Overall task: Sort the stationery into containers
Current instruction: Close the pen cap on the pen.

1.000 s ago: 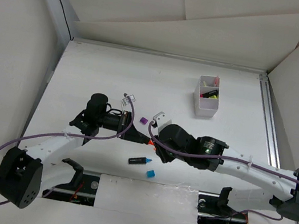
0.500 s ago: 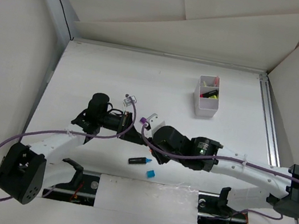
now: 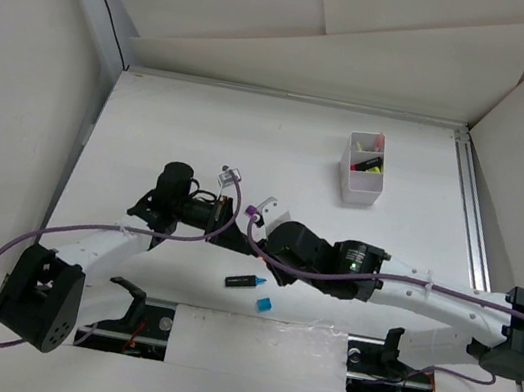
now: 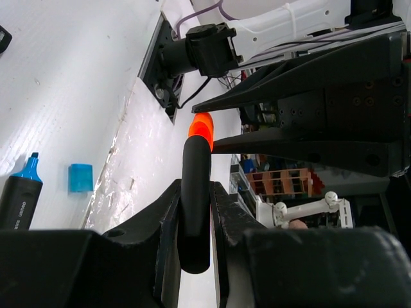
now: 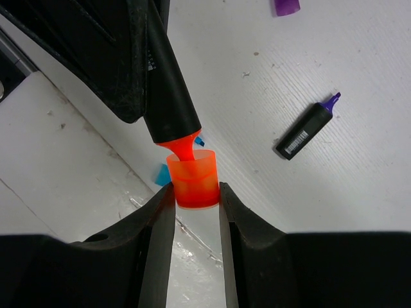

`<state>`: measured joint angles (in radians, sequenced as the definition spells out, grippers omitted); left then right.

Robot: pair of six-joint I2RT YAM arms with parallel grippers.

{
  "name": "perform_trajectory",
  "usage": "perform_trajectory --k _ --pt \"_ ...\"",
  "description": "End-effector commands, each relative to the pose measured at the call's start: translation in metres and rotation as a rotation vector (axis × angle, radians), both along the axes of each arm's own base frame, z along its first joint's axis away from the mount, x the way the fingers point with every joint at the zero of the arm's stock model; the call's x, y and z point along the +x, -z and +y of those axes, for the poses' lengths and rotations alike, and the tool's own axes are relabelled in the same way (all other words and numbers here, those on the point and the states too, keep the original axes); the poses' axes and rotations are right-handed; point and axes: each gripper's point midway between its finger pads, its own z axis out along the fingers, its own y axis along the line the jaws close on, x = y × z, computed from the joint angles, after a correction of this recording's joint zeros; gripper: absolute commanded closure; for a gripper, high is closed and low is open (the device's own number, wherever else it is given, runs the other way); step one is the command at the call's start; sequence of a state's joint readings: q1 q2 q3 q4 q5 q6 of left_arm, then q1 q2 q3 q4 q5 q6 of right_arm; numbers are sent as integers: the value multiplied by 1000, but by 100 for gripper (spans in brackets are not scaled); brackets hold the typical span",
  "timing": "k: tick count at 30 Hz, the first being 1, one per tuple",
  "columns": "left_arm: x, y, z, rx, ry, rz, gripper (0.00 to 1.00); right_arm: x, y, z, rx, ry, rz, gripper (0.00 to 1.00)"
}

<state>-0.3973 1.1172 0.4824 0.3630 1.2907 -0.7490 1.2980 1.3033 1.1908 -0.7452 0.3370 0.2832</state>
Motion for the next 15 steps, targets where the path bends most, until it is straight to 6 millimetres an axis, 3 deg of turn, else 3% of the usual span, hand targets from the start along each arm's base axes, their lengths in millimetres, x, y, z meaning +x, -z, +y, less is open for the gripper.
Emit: perform_trajectory --k 1,15 --pt "1 -15 -1 -41 43 -61 89 5 -23 11 55 10 -44 77" --pt "-3 -14 -5 -48 84 -29 89 0 -28 28 58 -28 -69 78"
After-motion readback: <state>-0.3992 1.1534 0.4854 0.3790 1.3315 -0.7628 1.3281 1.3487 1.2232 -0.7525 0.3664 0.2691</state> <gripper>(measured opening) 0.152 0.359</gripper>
